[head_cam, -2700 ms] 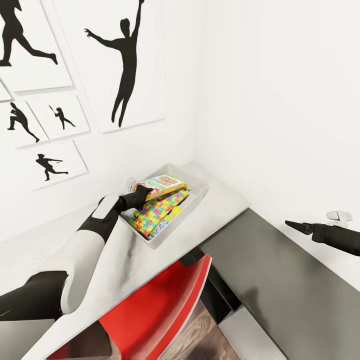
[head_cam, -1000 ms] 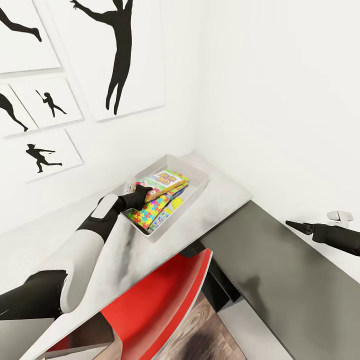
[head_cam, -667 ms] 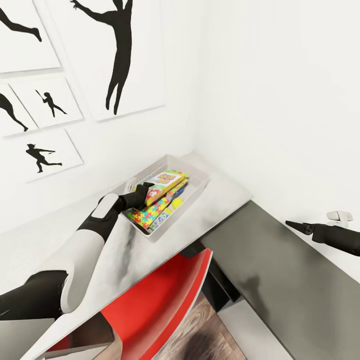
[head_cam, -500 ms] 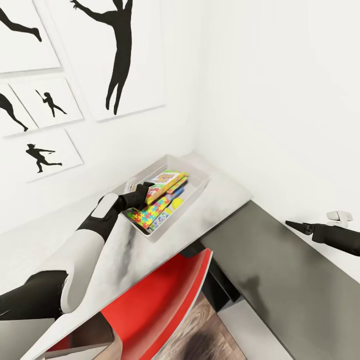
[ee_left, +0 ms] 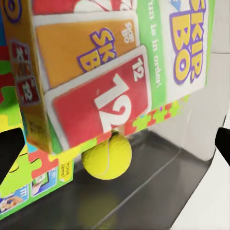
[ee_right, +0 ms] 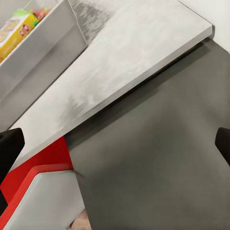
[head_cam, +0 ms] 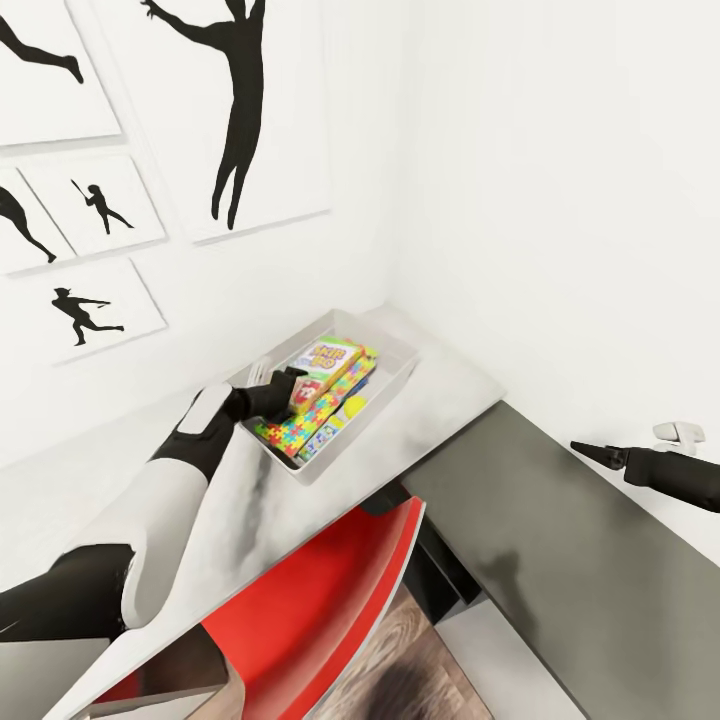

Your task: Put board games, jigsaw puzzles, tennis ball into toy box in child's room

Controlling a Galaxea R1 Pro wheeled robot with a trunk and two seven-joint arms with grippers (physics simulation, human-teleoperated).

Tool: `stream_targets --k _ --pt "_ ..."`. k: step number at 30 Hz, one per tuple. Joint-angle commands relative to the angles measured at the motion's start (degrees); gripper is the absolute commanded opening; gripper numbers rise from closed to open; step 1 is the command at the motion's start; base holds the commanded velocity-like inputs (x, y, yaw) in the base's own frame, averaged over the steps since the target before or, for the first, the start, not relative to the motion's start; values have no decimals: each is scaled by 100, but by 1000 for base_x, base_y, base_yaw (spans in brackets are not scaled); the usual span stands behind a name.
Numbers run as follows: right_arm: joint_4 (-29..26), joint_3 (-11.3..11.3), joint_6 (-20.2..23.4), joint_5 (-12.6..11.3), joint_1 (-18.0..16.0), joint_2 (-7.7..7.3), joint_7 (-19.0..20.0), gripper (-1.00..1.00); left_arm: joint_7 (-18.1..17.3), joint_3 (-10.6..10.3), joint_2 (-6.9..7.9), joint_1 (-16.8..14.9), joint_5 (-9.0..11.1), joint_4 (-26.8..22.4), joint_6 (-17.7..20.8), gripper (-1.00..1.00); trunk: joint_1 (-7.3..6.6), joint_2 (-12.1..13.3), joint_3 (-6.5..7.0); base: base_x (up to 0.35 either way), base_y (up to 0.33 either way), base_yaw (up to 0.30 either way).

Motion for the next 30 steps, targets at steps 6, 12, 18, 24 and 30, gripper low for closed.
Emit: stream_targets --k 6,12,18,24,30 --pt "-4 -7 38 41 -7 2 47 100 1105 20 -8 57 788 -536 206 100 3 -10 -10 0 0 0" --pt "-4 -7 38 41 -7 0 48 100 1658 5 -13 189 1316 -1016 264 100 3 -10 -10 0 0 0" --pt "-4 -8 38 41 -7 0 48 100 1881 -5 -16 280 1643 -1373 286 100 3 -10 -10 0 0 0" --pt "-4 -9 38 41 -7 0 48 100 1933 -9 -22 312 1750 -1616 291 100 3 -10 -10 0 0 0" --pt "-2 -32 38 36 -7 4 49 100 2022 -24 -20 368 2031 -2082 310 100 3 -10 -10 0 0 0"
